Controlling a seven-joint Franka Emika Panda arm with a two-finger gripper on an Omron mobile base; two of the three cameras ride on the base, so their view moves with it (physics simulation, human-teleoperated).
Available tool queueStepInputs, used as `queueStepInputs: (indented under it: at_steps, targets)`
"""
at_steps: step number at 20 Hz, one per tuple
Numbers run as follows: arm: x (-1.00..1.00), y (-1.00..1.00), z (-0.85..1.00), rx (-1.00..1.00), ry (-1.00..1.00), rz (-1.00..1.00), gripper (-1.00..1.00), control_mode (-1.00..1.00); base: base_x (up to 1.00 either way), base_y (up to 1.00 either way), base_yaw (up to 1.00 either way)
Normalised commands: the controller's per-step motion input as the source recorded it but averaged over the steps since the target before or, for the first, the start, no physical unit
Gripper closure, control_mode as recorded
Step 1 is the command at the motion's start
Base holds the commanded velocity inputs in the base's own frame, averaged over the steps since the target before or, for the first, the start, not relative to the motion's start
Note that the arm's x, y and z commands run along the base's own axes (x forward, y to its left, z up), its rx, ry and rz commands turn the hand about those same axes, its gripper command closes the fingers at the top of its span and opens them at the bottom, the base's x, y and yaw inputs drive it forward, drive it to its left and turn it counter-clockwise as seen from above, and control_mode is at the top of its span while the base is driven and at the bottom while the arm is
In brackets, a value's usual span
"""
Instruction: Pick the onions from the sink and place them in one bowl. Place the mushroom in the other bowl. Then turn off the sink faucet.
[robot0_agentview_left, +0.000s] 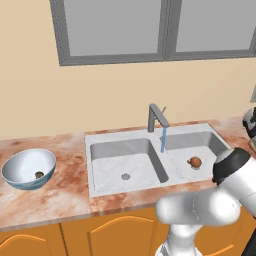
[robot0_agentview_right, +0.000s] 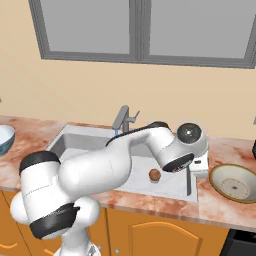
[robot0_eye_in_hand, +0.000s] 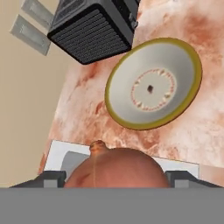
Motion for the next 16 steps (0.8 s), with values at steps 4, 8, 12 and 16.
queueStepInputs:
  at_steps: [4,8,12,16]
  targets:
    - [0.13,-0.36,0.24,0.11,0.26,0.00,1.00,-1.00,0.00,0.00,0.00]
    - [0.08,-0.48,0.03,0.07,0.23,0.00,1.00,-1.00,0.00,0.00,0.00]
    - [0.09,-0.48,-0.31,0.00,0.14,0.00,1.00,-1.00,0.00,0.00,0.00]
    - [0.18,-0.45,-0.45,0.00,0.12,0.00,1.00,-1.00,0.00,0.00,0.00]
